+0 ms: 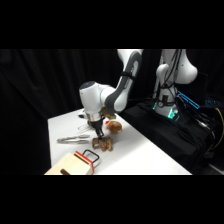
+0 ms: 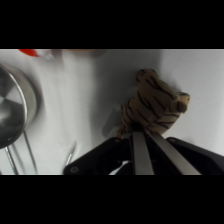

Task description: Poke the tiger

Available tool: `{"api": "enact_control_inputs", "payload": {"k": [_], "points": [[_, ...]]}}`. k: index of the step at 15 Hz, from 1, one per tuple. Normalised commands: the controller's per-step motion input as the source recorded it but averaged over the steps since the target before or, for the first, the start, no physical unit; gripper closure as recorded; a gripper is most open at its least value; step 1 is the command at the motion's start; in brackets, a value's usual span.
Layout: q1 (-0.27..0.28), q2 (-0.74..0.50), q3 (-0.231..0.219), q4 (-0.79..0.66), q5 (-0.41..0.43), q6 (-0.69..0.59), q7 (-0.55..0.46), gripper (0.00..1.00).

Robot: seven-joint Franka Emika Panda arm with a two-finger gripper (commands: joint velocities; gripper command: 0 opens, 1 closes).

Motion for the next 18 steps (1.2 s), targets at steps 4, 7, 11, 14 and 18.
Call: {"api": "enact_control_inputs", "payload": {"k": [4,7,11,14,18], "points": [[0.052,-0.61,-0.032,-0.21,-0.049,-0.38,0.0,0.63],[0.041,-0.41,-0.027,-0.1,-0.046,-0.29,0.01,0.39],[0.03,-0.33,-0.026,-0.09,-0.04,-0.19,0.0,0.07],[0.032,-0.31,-0.024,-0.11,-0.05,-0.13,0.01,0.0],[0.03,-0.27,-0.017,-0.12,-0.012,-0.1,0.02,0.0]]}}
